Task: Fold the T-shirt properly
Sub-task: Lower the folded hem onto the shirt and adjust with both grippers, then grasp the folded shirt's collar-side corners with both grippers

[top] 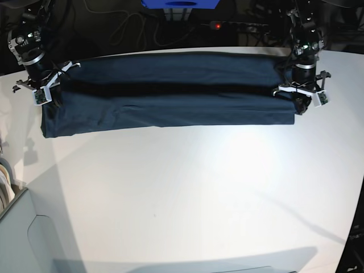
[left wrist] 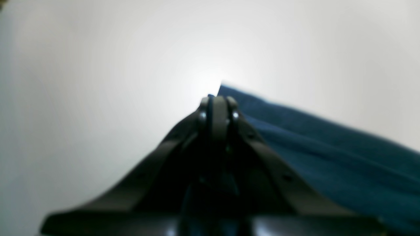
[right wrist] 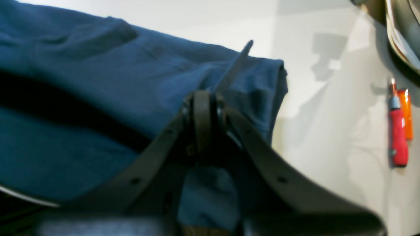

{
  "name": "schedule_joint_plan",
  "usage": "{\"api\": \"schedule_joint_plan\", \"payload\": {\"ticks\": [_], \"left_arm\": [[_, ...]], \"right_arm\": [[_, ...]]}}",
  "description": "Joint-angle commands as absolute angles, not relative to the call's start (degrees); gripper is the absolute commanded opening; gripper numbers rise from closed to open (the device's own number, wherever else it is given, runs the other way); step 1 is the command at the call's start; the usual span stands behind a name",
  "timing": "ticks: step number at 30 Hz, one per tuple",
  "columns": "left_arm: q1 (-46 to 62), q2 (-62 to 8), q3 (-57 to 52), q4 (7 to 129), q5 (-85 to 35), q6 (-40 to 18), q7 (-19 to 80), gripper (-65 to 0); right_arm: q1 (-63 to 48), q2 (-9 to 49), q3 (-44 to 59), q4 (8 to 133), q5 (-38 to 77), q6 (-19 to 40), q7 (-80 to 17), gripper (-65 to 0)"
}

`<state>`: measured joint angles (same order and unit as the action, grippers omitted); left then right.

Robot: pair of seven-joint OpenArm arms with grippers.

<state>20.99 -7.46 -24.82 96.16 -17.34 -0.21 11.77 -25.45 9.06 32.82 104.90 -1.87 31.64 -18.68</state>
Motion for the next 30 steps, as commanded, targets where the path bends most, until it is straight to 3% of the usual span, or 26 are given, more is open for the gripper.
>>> {"api": "schedule_joint_plan", "payload": {"ticks": [1,30], "left_arm": [[21.41,-7.96,-25.19,98.15,-17.45,-0.13,10.24,-65.0],[25.36,-7.96,-25.19,92.53,-17.45,-0.13,10.24,-65.0]], "right_arm": [[-25.54,9.71,33.19,104.92,-1.45,32.13,-17.45,-64.8],[-26.15,10.07,33.19,97.01,-1.45,32.04,-17.36,-64.8]]}}
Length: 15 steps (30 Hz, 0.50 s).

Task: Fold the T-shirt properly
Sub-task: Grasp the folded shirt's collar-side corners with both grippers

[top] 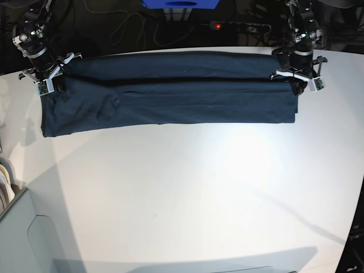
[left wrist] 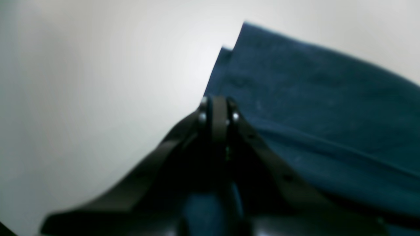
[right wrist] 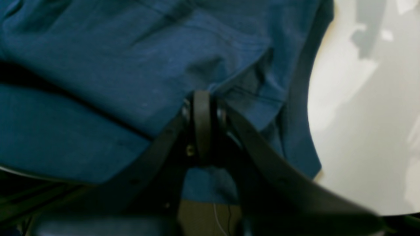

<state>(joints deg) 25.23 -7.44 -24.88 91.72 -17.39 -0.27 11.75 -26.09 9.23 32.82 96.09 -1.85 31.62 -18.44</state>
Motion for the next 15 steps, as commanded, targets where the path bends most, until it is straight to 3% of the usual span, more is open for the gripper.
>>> {"api": "schedule_joint_plan", "payload": {"ticks": [1,7,9,13,15], "left_arm": [[25.19,-7.96,-25.19,92.35,-17.45,-0.13,10.24,-65.0],[24.92,-7.96,-24.84,92.26,-17.45,-0.13,10.24,-65.0],[24.84,-7.96,-24.75,92.26,-17.45,-0.13,10.24,-65.0],[23.96,-7.96,-24.75,92.26,-17.45,-0.13,10.51,-56.7],[24.22,-7.96,-25.01,92.70,-17.45,-0.13,10.51,-53.0]], "right_arm": [[-26.15,10.07,33.19,97.01,-1.45,32.04,-17.36,-64.8],[-25.45,10.95,32.92,96.22,-1.54,32.13,-17.89,-63.1],[-25.45,11.30,32.92,95.96,-1.54,32.13,-17.89,-56.6],[-25.89,11.38,33.45,97.27,-1.45,32.13,-17.45,-36.9],[-26.95,11.12,35.65,99.38,-1.01,32.22,-17.36,-30.4]]}}
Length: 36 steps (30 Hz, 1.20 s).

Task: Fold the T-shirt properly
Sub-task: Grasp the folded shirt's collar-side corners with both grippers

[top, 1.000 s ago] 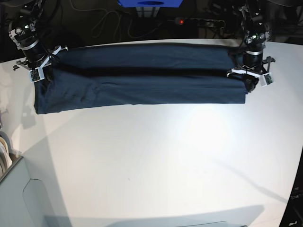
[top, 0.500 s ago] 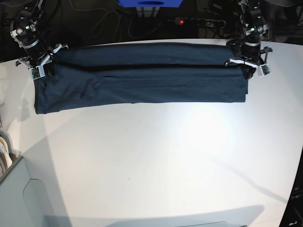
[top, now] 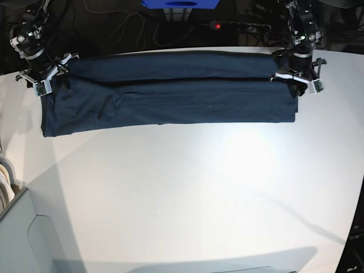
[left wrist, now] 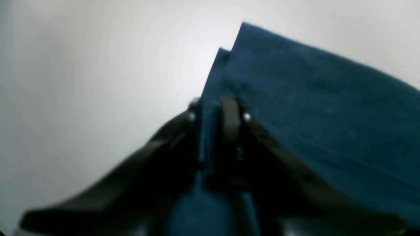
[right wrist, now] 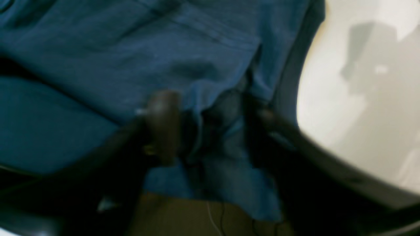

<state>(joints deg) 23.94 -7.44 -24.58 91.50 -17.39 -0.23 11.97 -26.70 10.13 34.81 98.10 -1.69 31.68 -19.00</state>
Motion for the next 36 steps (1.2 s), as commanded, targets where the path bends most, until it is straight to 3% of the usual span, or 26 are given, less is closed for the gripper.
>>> {"api": "schedule_joint_plan", "payload": {"ticks": [1,9,17,27,29,33,36], "left_arm": [[24.31,-7.96,-25.10,93.05,-17.45,-0.13,10.51,-51.0],[25.80,-6.99,-27.91,97.36,-17.54,0.04,10.51,-37.5],[23.69,-7.08,-23.43,90.33,-17.54,-0.04,10.33,-37.0],[24.04,-7.08,-22.55,87.16,-17.54,-0.13,10.24,-37.5],[24.13,-7.16,-22.55,85.85,-17.54,-0.13,10.24,-42.0],[23.78,-6.90,-23.08,84.26,-17.54,-0.13,10.15,-65.0],[23.87,-6.90,-23.08,84.53,-17.54,-0.13,10.15,-65.0]], "right_arm": [[-27.38,10.77,36.79,100.97,-1.01,32.22,-17.36,-27.9],[-27.12,7.52,37.23,105.36,-1.45,37.85,-17.89,-26.9],[-24.66,7.34,33.54,97.19,-1.45,38.02,-17.36,-26.9],[-23.43,7.60,33.27,96.57,-1.45,38.02,-17.36,-26.9],[-22.99,7.60,33.27,95.87,-1.45,38.02,-17.45,-26.9],[-21.14,7.78,33.36,93.41,-1.54,38.02,-17.45,-26.9],[-19.91,9.80,33.19,89.89,-1.54,38.02,-17.36,-26.9]]}}
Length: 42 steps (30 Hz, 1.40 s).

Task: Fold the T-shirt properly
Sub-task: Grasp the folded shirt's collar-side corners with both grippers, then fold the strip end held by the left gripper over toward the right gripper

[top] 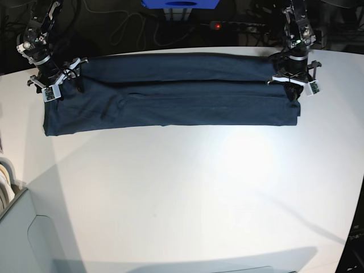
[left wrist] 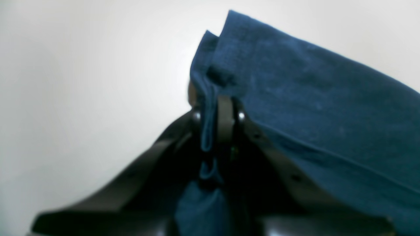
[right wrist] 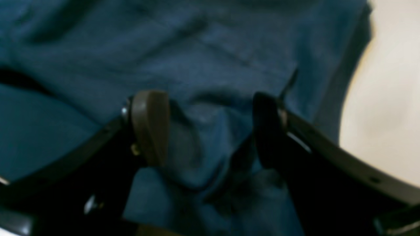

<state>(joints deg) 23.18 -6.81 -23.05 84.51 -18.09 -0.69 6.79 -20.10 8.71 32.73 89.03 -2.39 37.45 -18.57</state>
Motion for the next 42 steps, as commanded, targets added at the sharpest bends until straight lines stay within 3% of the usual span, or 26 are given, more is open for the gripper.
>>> {"api": "schedule_joint_plan", "payload": {"ticks": [1,6,12,18,29,42], "left_arm": [[23.87,-6.90,-23.08,84.70,-17.54,-0.13,10.15,-65.0],[24.48,-6.73,-24.57,88.31,-17.54,-0.13,10.15,-65.0],[26.95,-3.03,-26.51,100.79,-17.54,-0.13,10.51,-65.0],[28.35,0.75,-16.48,110.11,-16.92,-0.04,10.59,-65.0],[24.40,0.57,16.22,105.54,-16.84,0.40,10.33,-65.0],[13.49,0.57,28.00,93.23,-16.84,0.57,10.33,-65.0]], "right_arm": [[-19.38,9.89,33.19,88.84,-1.54,38.02,-17.36,-26.9],[-18.77,10.15,33.10,86.02,-1.54,38.02,-17.36,-26.9],[-18.77,10.15,30.20,85.93,-1.54,38.02,-17.36,-26.9],[-18.77,9.98,28.79,86.02,-1.54,38.02,-17.36,-26.9],[-18.68,10.15,27.47,86.29,-1.54,38.02,-17.36,-26.9],[-18.68,11.30,27.47,86.29,-1.54,38.02,-17.36,-26.9]]}}
